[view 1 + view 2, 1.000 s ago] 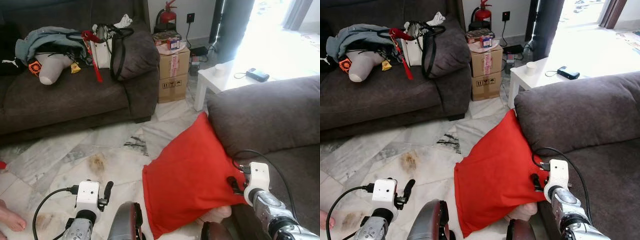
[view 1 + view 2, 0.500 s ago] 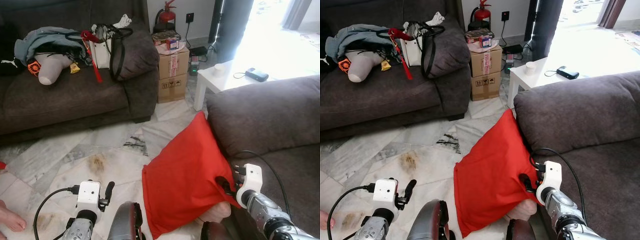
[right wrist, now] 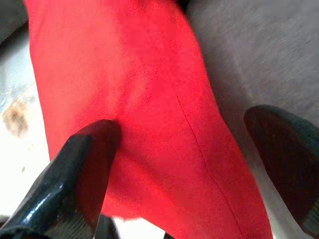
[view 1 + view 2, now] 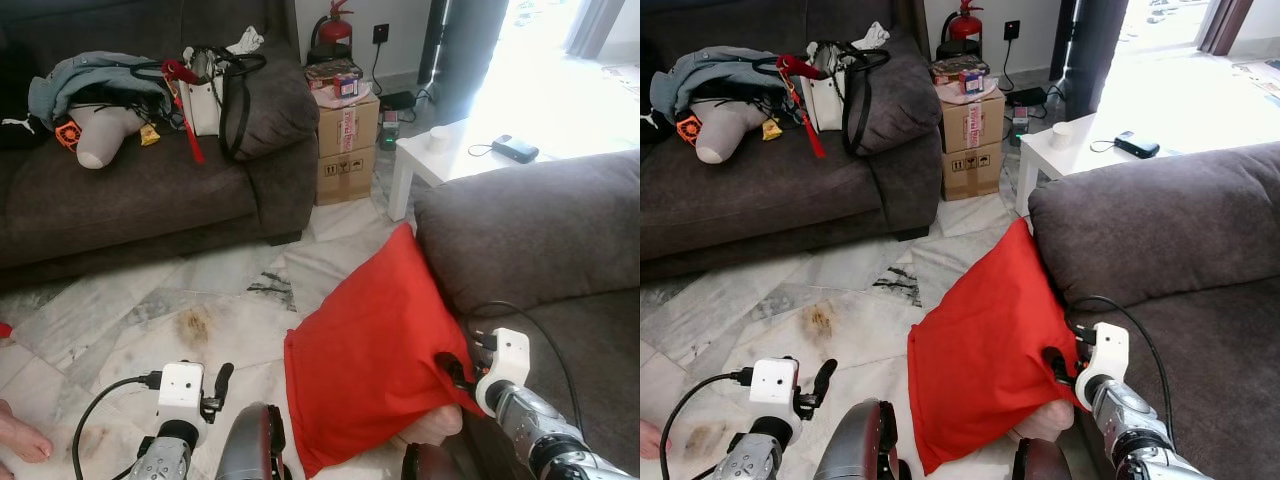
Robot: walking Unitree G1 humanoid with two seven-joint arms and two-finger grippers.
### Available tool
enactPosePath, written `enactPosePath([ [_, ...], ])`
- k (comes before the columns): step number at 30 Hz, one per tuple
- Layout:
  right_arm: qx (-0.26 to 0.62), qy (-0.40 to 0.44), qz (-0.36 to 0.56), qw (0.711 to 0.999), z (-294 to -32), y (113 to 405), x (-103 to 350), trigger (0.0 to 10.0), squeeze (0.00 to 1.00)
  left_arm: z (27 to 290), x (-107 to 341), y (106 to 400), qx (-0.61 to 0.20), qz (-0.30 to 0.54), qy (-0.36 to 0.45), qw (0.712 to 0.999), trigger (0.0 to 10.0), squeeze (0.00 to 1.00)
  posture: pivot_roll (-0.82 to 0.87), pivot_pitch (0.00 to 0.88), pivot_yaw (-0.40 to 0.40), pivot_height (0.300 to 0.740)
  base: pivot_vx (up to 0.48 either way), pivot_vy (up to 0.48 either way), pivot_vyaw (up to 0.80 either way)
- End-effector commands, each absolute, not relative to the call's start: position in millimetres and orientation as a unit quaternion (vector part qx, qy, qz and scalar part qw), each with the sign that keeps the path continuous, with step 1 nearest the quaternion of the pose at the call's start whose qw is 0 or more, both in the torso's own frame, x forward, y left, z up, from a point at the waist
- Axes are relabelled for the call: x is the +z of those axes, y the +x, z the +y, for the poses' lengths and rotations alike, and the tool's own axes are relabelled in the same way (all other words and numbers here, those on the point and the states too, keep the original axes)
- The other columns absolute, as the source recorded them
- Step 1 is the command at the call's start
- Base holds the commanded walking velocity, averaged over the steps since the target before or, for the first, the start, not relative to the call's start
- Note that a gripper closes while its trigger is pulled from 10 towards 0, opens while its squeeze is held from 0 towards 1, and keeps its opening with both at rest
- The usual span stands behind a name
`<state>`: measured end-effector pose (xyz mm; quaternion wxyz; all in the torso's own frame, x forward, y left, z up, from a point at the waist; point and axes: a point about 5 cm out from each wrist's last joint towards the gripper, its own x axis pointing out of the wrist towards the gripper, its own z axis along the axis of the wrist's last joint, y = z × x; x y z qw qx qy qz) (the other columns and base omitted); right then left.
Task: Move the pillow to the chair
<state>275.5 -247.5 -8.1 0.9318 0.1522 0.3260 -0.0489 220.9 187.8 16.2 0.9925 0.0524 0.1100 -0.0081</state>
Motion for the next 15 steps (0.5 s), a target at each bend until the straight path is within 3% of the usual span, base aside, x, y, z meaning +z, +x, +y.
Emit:
enactPosePath([
  [1, -0.063, 0.155, 0.309, 0.936, -249.3, 279.8, -3.7, 10.0, 0.00, 189.9, 13.1, 218.6, -0.009, 0.121, 0.053, 0.991, 10.0, 0.00, 0.05, 0.081, 0.069, 0.606, 0.000, 0.000, 0.00],
  [11, -0.067, 0.173, 0.266, 0.946, -247.9, 291.8, 8.0, 10.0, 0.00, 189.6, 13.3, 219.7, -0.009, 0.120, 0.052, 0.991, 10.0, 0.00, 0.05, 0.079, 0.069, 0.606, 0.000, 0.000, 0.00],
  [15, -0.006, 0.164, 0.262, 0.951, -238.1, 294.3, 9.4, 10.0, 0.00, 189.1, 13.4, 219.7, -0.009, 0.120, 0.051, 0.991, 10.0, 0.00, 0.05, 0.081, 0.068, 0.606, 0.000, 0.000, 0.00],
])
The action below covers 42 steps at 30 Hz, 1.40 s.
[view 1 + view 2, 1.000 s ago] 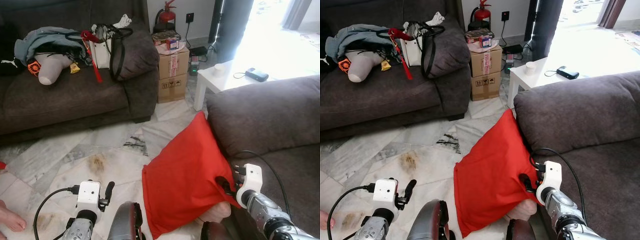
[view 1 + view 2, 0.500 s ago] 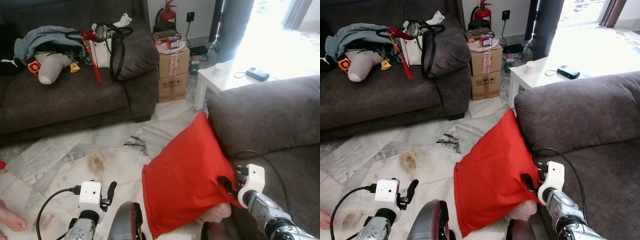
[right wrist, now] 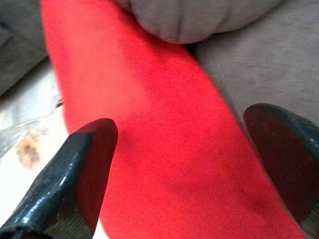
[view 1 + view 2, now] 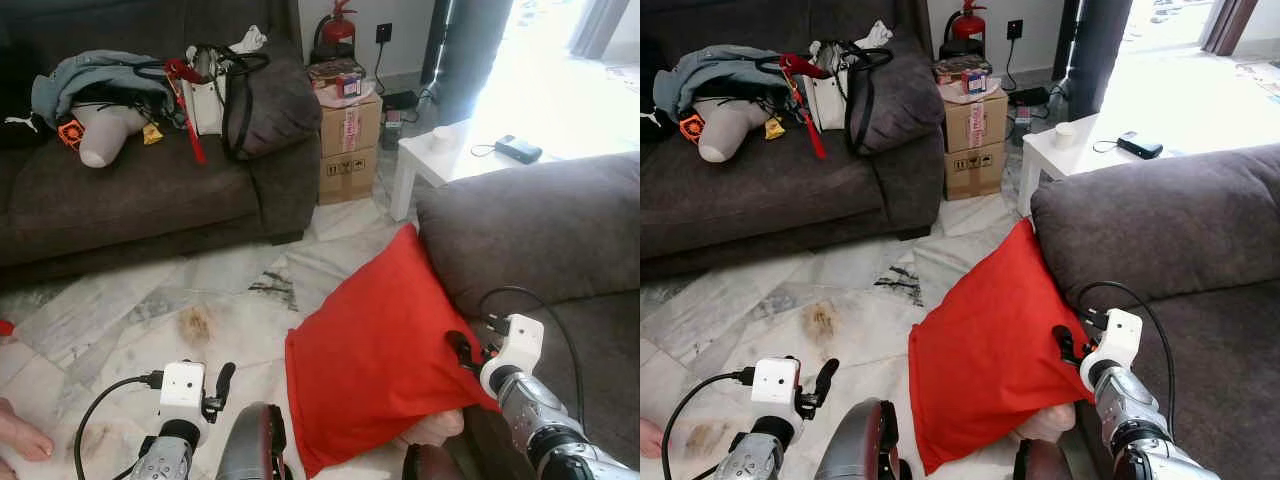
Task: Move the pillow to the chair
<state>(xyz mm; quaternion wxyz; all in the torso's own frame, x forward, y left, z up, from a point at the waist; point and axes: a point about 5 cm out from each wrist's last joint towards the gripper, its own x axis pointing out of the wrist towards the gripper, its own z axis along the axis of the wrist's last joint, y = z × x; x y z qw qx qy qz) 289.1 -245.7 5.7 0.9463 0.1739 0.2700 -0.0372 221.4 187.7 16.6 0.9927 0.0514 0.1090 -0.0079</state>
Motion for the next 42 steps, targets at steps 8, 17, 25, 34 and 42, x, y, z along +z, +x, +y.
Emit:
enactPosePath([
  [8, 0.065, 0.092, 0.280, 0.953, -229.7, 293.1, 7.7, 10.0, 0.00, 189.4, 13.7, 219.5, -0.010, 0.120, 0.051, 0.991, 10.0, 0.00, 0.05, 0.084, 0.068, 0.606, 0.000, 0.000, 0.00],
  [17, 0.080, 0.041, 0.295, 0.951, -224.3, 290.3, 2.8, 10.0, 0.00, 189.2, 14.3, 219.9, -0.010, 0.118, 0.052, 0.992, 10.0, 0.00, 0.05, 0.083, 0.070, 0.606, 0.000, 0.000, 0.00],
  [25, 0.026, 0.030, 0.299, 0.953, -229.9, 287.6, -0.6, 10.0, 0.00, 188.5, 14.7, 220.1, -0.010, 0.117, 0.052, 0.992, 10.0, 0.00, 0.05, 0.088, 0.072, 0.606, 0.000, 0.000, 0.00],
  [34, 0.012, 0.021, 0.313, 0.949, -231.8, 281.4, -6.6, 10.0, 0.00, 188.0, 14.3, 219.9, -0.011, 0.119, 0.052, 0.991, 10.0, 0.00, 0.05, 0.088, 0.071, 0.606, 0.000, 0.000, 0.00],
  [42, 0.010, 0.014, 0.353, 0.936, -232.9, 267.8, -19.3, 10.0, 0.00, 187.9, 13.2, 219.0, -0.012, 0.123, 0.051, 0.991, 10.0, 0.00, 0.05, 0.090, 0.072, 0.606, 0.000, 0.000, 0.00],
])
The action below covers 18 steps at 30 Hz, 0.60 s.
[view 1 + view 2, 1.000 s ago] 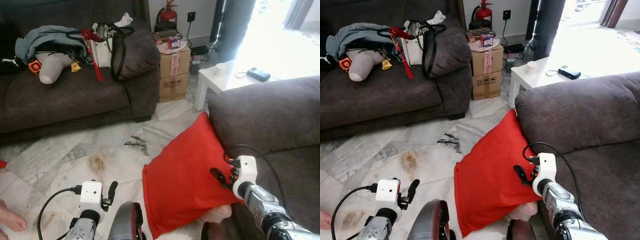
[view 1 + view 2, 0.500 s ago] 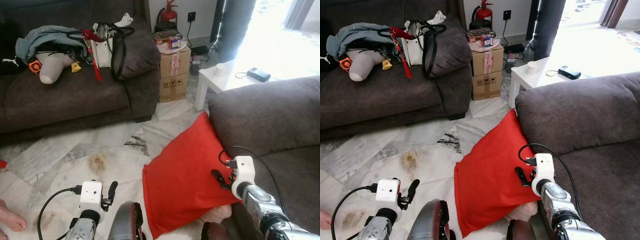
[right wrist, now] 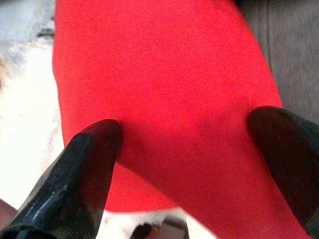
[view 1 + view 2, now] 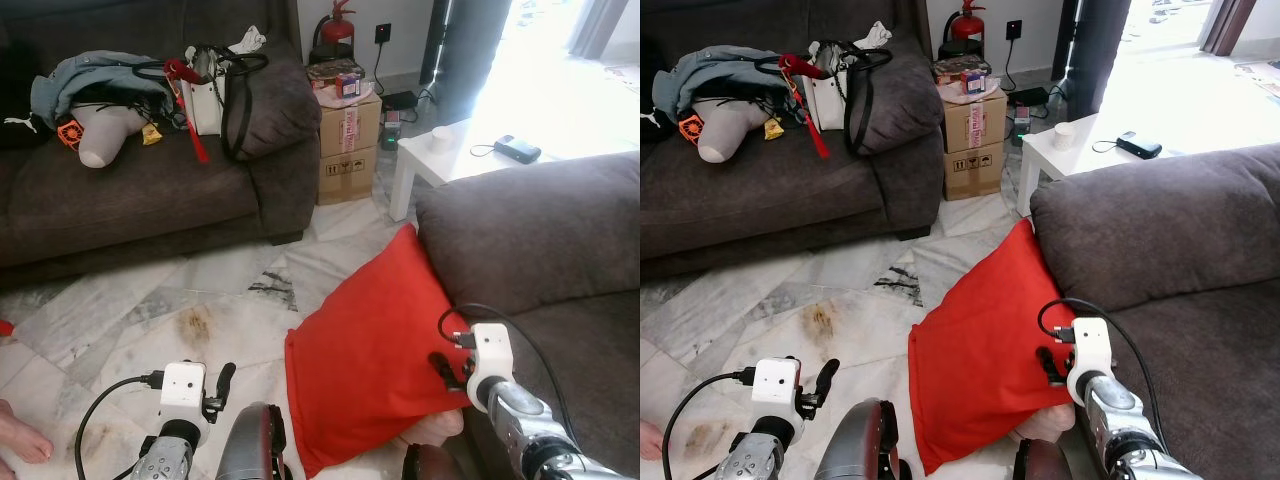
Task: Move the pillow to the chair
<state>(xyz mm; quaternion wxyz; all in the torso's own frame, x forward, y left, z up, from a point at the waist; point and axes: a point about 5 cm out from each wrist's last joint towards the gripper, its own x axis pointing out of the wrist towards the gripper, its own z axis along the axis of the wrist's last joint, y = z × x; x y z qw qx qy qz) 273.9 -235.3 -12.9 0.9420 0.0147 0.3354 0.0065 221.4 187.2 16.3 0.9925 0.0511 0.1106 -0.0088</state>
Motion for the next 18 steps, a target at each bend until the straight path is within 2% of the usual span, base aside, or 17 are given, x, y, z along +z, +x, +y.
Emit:
enactPosePath([
  [1, 0.009, 0.017, 0.356, 0.934, -232.9, 266.3, -20.6, 10.0, 0.00, 187.9, 13.1, 218.8, -0.012, 0.123, 0.051, 0.991, 10.0, 0.00, 0.05, 0.090, 0.071, 0.606, 0.000, 0.000, 0.00],
  [12, -0.016, 0.023, 0.377, 0.926, -234.5, 252.5, -31.8, 10.0, 0.00, 187.6, 11.7, 217.5, -0.014, 0.127, 0.053, 0.990, 10.0, 0.00, 0.05, 0.090, 0.073, 0.606, 0.000, 0.000, 0.00],
  [18, -0.022, 0.076, 0.371, 0.925, -218.1, 247.9, -39.3, 10.0, 0.00, 186.2, 11.7, 218.1, -0.015, 0.126, 0.053, 0.991, 10.0, 0.00, 0.06, 0.088, 0.075, 0.606, 0.000, 0.000, 0.00],
])
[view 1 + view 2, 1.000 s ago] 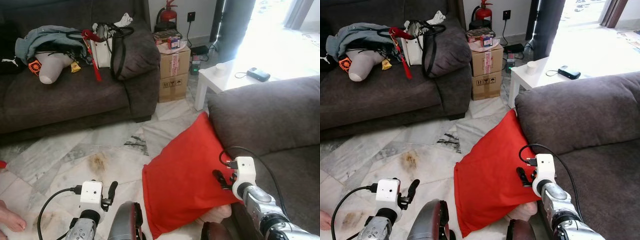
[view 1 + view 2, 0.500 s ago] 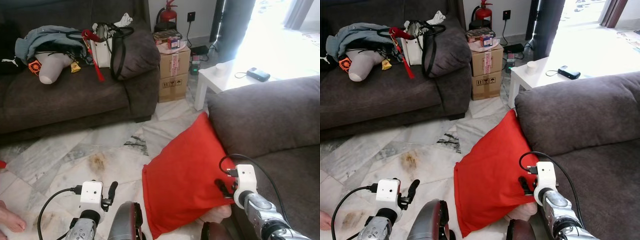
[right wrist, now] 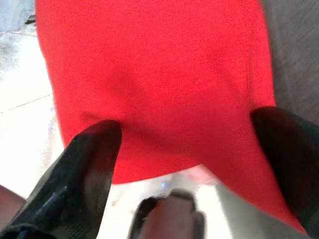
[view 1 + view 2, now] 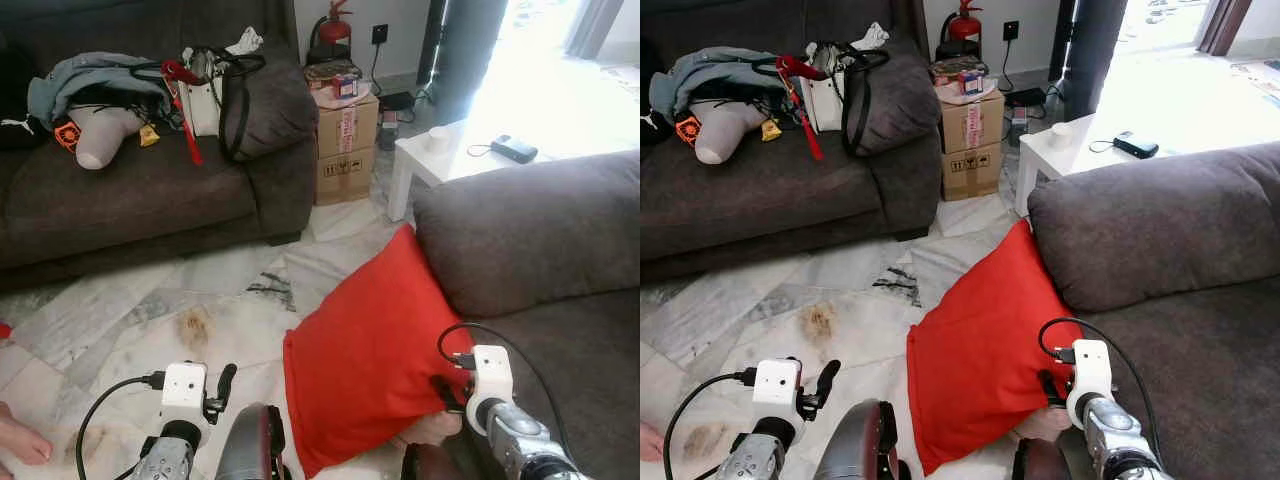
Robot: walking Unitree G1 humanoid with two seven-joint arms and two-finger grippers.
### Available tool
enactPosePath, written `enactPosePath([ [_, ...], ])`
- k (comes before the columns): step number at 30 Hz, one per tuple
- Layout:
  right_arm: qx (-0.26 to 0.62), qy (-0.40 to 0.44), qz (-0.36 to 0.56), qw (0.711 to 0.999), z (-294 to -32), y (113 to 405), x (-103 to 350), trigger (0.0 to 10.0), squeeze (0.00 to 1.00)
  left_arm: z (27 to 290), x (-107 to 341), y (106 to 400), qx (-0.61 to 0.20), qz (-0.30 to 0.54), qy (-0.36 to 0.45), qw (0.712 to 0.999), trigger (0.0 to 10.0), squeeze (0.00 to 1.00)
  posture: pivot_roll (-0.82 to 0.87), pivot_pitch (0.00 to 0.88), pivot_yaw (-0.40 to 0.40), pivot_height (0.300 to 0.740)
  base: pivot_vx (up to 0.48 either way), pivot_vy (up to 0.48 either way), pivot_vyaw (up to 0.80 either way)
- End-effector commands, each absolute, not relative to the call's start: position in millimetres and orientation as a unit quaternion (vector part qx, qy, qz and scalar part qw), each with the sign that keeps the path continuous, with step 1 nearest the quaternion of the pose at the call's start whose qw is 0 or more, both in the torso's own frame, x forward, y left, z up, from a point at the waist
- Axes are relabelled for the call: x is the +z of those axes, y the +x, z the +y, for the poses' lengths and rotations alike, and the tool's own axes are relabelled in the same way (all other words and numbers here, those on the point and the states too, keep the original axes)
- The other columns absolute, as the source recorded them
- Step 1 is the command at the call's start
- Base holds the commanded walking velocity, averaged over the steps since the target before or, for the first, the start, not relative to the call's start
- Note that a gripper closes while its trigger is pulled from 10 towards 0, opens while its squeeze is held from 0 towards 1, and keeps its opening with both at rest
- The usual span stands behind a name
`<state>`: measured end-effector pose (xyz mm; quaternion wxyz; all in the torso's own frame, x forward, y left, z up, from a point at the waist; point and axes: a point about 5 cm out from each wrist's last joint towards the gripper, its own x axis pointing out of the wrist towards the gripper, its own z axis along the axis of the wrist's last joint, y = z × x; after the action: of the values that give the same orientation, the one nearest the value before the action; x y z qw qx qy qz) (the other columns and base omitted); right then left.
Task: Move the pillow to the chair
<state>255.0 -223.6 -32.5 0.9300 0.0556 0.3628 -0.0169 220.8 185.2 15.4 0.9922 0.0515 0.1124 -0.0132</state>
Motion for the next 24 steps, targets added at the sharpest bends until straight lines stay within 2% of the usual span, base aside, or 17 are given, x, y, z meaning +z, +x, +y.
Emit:
enactPosePath([
  [1, -0.022, 0.092, 0.364, 0.927, -211.5, 249.2, -39.7, 10.0, 0.00, 186.2, 12.3, 218.4, -0.015, 0.124, 0.053, 0.991, 10.0, 0.00, 0.06, 0.088, 0.075, 0.606, 0.000, 0.000, 0.00],
  [16, -0.012, 0.139, 0.338, 0.931, -180.9, 257.4, -38.1, 10.0, 0.00, 188.3, 16.7, 218.1, -0.013, 0.117, 0.058, 0.991, 10.0, 0.00, 0.08, 0.116, 0.079, 0.606, 0.000, 0.000, 0.00],
  [24, -0.032, 0.155, 0.320, 0.934, -176.0, 261.8, -35.0, 10.0, 0.00, 186.0, 17.3, 216.5, -0.013, 0.115, 0.057, 0.992, 10.0, 0.00, 0.08, 0.121, 0.075, 0.606, 0.000, 0.000, 0.00],
])
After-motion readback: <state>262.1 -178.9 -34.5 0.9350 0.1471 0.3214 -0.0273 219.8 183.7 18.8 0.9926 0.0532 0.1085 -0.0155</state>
